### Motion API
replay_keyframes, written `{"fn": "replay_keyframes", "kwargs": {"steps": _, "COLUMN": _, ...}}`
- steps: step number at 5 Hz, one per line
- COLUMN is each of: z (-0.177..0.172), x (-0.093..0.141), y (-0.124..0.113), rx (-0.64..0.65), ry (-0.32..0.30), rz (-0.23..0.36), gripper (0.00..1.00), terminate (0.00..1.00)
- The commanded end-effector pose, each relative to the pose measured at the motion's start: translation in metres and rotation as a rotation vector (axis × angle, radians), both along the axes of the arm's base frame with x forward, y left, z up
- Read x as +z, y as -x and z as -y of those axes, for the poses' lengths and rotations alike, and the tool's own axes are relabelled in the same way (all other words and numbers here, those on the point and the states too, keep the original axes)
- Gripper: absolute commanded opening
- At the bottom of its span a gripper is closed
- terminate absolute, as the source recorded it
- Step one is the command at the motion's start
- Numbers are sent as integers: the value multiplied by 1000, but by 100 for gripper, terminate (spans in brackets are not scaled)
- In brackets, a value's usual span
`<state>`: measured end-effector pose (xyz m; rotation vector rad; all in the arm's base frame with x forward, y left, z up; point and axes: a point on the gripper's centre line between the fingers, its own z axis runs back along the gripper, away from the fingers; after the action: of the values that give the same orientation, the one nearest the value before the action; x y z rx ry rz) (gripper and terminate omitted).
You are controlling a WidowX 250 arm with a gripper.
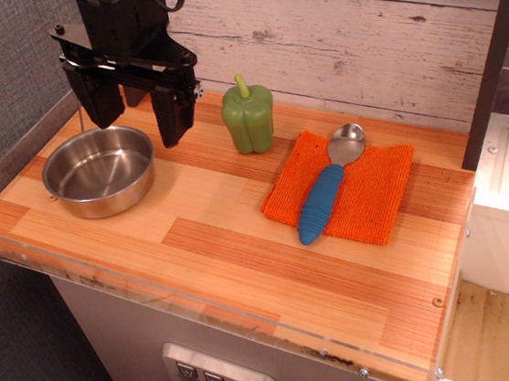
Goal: Move the blue spoon from the orange dish cloth to the front middle of the table.
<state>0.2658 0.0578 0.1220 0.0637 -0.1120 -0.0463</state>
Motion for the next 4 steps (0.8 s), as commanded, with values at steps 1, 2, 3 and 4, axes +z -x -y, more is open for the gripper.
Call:
{"fn": "replay_keyframes", "kwargs": {"steps": 1, "z": 0, "x": 0, "y": 0, "rx": 0, "ry": 0, "rz": 0, "gripper": 100, "terminate": 0}}
{"fn": "replay_keyframes", "kwargs": {"steps": 2, "z": 14, "x": -7, "y": -9, "rx": 13, "ry": 31, "rz": 15, "gripper": 100, "terminate": 0}}
{"fn": "replay_keyframes", "kwargs": {"steps": 3, "z": 41, "x": -19, "y": -23, "rx": 19, "ry": 56, "rz": 26, "gripper": 100, "terminate": 0}}
{"fn": "replay_keyframes", "kwargs": {"steps": 4, "z": 75, "x": -35, "y": -42, "rx": 15, "ry": 58, "rz": 1, "gripper": 100, "terminate": 0}}
